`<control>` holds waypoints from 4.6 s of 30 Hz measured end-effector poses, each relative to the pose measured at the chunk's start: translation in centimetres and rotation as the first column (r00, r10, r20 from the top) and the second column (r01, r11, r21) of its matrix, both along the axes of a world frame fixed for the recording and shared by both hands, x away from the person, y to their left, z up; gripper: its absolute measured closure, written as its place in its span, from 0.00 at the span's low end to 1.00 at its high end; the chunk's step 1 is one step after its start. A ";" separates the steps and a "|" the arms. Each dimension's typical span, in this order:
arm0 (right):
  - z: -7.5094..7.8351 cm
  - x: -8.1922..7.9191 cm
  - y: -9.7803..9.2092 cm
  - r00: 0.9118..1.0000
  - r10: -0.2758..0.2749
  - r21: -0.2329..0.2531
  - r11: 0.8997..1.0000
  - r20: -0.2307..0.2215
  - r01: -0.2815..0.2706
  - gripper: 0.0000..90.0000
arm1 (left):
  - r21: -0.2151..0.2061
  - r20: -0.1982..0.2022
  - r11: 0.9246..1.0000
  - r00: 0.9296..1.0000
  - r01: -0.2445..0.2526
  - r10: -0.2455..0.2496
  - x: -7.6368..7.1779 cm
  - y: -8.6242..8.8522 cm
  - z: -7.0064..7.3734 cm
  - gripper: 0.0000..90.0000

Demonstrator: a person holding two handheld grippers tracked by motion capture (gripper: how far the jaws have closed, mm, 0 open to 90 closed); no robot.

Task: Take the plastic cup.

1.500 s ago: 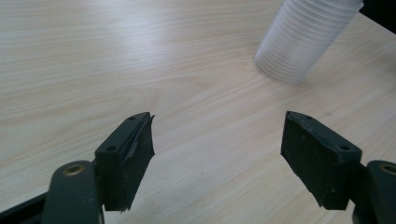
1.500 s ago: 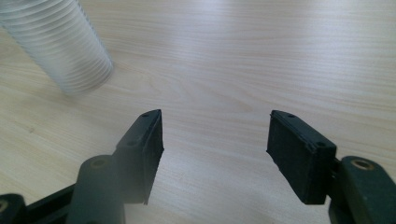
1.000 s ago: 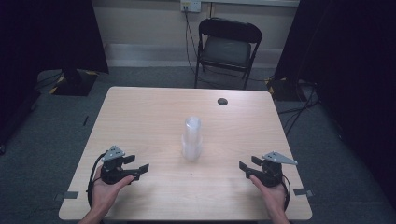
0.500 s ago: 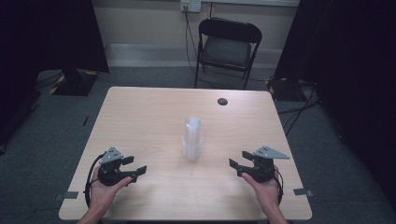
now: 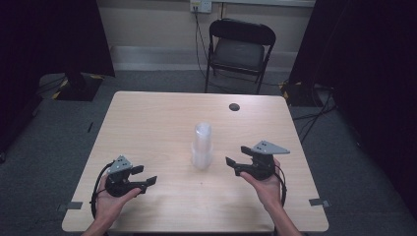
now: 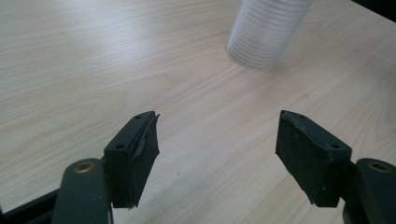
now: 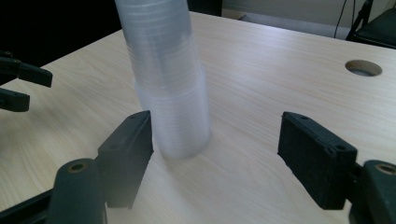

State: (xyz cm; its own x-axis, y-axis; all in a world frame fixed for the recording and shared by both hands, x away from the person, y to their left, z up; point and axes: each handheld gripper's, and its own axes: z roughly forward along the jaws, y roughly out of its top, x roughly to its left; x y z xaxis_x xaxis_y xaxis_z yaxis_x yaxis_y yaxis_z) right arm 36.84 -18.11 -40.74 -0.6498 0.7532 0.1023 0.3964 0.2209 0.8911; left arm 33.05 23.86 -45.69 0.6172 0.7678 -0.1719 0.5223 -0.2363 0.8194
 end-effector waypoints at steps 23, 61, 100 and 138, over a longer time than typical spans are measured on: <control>1.2 3.4 6.7 0.988 0.137 -0.024 0.990 0.064 -0.136 0.20 | -0.015 0.005 0.998 0.998 0.068 -0.068 -0.5 -1.5 -0.1 0.32; -0.4 7.0 10.0 0.990 0.141 -0.054 0.989 0.016 -0.140 0.35 | 0.030 0.016 0.999 0.999 0.041 -0.042 -0.2 -0.6 -0.2 0.27; 2.2 7.0 9.7 0.988 0.138 0.018 0.990 0.068 -0.140 0.36 | 0.045 0.011 0.998 0.999 0.041 -0.042 -0.1 -0.6 -0.3 0.29; 7.1 6.7 8.0 0.983 0.118 0.102 0.986 0.140 -0.133 0.36 | 0.025 0.104 1.000 0.995 -0.004 0.001 -0.1 -0.8 -0.2 0.30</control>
State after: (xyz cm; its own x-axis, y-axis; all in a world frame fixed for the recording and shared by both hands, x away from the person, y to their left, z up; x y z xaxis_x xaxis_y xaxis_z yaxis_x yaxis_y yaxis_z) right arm 43.51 -10.10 -33.66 -0.7520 0.6534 0.0868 0.2485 0.1590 0.9555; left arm 32.98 23.09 -45.90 0.6287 0.7727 -0.0876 0.4351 -0.2562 0.8632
